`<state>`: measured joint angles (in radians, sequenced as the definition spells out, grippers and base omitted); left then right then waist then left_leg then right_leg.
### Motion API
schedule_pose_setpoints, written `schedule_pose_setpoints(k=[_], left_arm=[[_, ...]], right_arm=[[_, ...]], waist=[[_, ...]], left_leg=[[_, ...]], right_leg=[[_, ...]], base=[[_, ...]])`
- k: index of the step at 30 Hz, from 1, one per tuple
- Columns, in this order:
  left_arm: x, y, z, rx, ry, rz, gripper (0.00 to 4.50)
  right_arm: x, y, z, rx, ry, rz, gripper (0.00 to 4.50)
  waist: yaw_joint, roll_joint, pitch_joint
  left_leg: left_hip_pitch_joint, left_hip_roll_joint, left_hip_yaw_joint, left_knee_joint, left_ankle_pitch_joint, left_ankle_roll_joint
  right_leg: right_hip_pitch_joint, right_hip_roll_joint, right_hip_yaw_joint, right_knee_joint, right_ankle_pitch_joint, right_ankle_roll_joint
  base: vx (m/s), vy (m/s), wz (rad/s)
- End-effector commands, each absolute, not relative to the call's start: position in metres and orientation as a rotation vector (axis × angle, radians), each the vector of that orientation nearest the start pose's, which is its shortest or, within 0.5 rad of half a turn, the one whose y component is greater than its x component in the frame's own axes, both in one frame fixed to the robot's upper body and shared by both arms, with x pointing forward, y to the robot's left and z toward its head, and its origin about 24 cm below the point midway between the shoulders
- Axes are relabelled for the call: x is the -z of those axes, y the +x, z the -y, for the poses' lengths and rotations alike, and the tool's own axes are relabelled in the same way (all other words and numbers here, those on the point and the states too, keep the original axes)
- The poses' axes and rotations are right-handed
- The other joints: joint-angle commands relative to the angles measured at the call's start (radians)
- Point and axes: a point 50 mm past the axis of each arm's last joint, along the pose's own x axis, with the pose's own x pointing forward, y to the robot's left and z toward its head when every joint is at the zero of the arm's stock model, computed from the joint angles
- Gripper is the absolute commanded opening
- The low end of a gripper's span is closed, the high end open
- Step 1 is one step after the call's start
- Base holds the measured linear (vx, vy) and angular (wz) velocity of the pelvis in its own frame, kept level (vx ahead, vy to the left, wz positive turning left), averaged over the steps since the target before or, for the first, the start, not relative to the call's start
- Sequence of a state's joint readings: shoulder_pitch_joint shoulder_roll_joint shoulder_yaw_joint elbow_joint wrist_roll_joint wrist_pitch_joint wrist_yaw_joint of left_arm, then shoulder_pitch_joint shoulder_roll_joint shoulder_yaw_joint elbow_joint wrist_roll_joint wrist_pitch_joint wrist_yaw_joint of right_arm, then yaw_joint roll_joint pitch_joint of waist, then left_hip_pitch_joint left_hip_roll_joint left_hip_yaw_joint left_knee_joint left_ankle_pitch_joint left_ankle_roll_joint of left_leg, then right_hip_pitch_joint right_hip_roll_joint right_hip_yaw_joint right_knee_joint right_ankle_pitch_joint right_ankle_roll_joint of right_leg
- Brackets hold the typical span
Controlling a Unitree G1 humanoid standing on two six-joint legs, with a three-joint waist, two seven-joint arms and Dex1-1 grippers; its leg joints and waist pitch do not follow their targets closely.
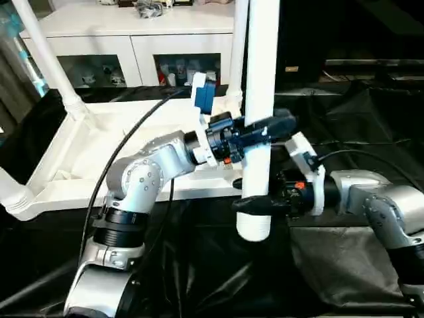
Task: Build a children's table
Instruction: Pick table leg
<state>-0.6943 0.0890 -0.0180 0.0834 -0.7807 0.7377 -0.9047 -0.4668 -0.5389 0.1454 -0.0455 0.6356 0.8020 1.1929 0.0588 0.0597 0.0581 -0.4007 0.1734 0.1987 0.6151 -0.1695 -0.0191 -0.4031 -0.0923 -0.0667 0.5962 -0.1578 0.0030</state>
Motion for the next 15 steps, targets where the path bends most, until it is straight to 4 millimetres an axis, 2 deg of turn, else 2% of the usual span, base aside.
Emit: schedule_pose_setpoints(k=[1, 9, 11, 14, 15], left_arm=[[-0.1913, 0.2985, -0.0486, 1.511, -0.534, 0.025, 1.83], [-0.1916, 0.2985, -0.0484, 1.509, -0.532, 0.029, 1.83], [-0.1919, 0.2987, -0.0488, 1.508, -0.533, 0.03, 1.83], [-0.1922, 0.2991, -0.0494, 1.504, -0.533, 0.031, 1.83], [-0.1924, 0.2994, -0.0497, 1.503, -0.534, 0.032, 1.83]], right_arm=[[-0.1389, 0.2746, 0.1401, -1.471, 0.172, -0.353, 3.03], [-0.1369, 0.2726, 0.1401, -1.49, 0.17, -0.374, 3.03], [-0.1366, 0.2717, 0.1395, -1.498, 0.178, -0.379, 2.75], [-0.1364, 0.271, 0.1388, -1.507, 0.188, -0.384, 2.65], [-0.1362, 0.2707, 0.1388, -1.509, 0.191, -0.385, 2.42]], waist=[[0.001, -0.026, -0.08], [0.001, -0.025, -0.079], [0.001, -0.027, -0.079], [0.001, -0.026, -0.079], [0.001, -0.025, -0.079]], left_leg=[[0.026, 0.047, -0.025, -0.064, -0.182, 0.051], [0.027, 0.047, -0.026, -0.065, -0.191, 0.046], [0.027, 0.047, -0.026, -0.064, -0.189, 0.047], [0.026, 0.047, -0.026, -0.064, -0.189, 0.05], [0.027, 0.047, -0.026, -0.064, -0.189, 0.05]], right_leg=[[0.048, -0.049, 0.035, -0.073, -0.325, -0.195], [0.048, -0.049, 0.035, -0.075, -0.339, -0.189], [0.048, -0.049, 0.035, -0.074, -0.338, -0.189], [0.048, -0.049, 0.034, -0.075, -0.345, -0.188], [0.047, -0.049, 0.034, -0.075, -0.344, -0.188]], base=[[0.0, 0.0, 0.0], [0.0, 0.0, 0.0], [0.0, 0.0, 0.0], [0.0, 0.0, 0.0], [0.0, 0.0, 0.0]])
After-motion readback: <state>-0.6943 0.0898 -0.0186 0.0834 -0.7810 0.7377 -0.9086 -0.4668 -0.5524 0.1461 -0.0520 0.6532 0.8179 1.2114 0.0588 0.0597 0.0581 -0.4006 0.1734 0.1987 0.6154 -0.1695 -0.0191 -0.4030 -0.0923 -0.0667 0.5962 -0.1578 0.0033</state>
